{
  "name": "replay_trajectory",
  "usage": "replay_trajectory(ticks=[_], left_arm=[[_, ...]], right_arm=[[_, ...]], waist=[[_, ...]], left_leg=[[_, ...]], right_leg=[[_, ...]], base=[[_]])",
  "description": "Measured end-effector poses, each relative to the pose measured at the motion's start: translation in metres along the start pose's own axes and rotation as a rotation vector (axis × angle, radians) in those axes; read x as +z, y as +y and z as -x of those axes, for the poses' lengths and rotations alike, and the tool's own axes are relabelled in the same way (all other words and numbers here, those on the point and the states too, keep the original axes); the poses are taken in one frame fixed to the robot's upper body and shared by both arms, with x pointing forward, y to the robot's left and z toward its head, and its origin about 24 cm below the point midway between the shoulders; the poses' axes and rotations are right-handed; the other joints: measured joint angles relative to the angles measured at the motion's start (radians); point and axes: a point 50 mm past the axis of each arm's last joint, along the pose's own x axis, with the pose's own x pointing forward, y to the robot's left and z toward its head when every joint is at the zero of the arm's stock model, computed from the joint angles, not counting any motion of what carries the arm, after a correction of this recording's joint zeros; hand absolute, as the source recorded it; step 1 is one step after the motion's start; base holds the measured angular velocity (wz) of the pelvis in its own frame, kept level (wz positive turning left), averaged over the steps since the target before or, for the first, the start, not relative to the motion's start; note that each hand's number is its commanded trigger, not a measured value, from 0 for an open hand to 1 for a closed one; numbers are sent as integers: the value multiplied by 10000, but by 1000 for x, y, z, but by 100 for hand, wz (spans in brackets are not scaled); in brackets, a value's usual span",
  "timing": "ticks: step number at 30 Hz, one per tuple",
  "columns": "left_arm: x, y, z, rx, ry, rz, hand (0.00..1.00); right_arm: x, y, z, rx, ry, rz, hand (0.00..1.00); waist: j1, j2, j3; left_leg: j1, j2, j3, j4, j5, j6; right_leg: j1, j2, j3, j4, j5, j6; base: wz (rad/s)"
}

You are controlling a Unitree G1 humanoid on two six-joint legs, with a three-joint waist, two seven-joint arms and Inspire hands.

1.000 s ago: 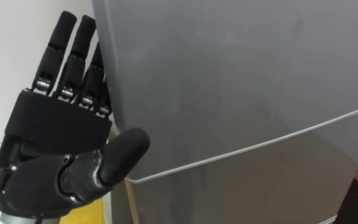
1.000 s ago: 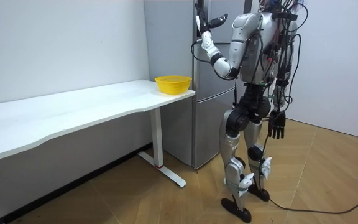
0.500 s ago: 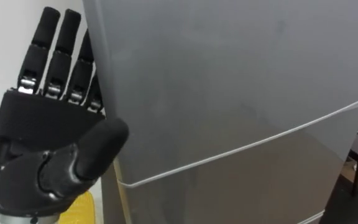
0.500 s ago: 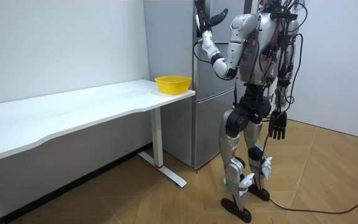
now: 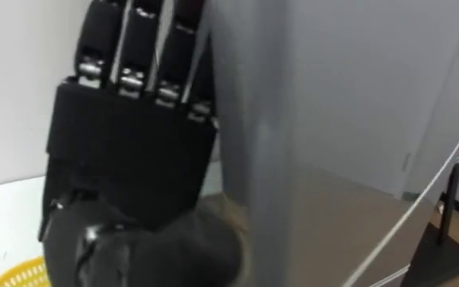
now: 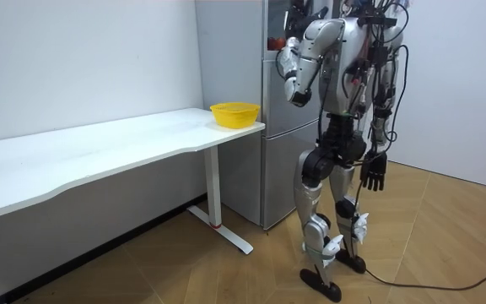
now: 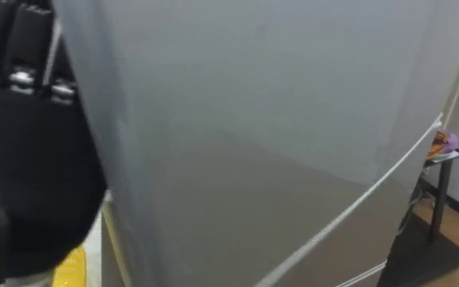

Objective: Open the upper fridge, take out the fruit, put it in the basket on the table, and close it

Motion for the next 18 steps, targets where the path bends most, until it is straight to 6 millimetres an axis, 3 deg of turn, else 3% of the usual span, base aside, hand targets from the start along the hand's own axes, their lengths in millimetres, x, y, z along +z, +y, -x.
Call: replay_trajectory(ticks=[4, 10, 18], left_arm=[[-18, -9, -8, -1419, 1272, 781, 0], [-41, -12, 1, -2099, 3560, 1371, 0], [-47, -12, 7, -2452, 4561, 1161, 0]], right_arm=[[4, -2, 0, 7, -102, 181, 0], [4, -12, 2, -226, -174, -64, 0], [8, -16, 3, -349, -360, -93, 0]], waist=[[-168, 71, 21], [-268, 228, 8], [-401, 44, 58]], left_leg=[[15, 3, 253, -31, -13, 19], [113, 39, 528, -275, -15, 14], [153, 94, 657, -310, 68, -110]], right_leg=[[-28, -22, -6, -25, -1, 3], [-135, 5, -11, -24, -21, 34], [-170, 66, -61, -38, -41, 52]], base=[[-17], [-19], [-7]])
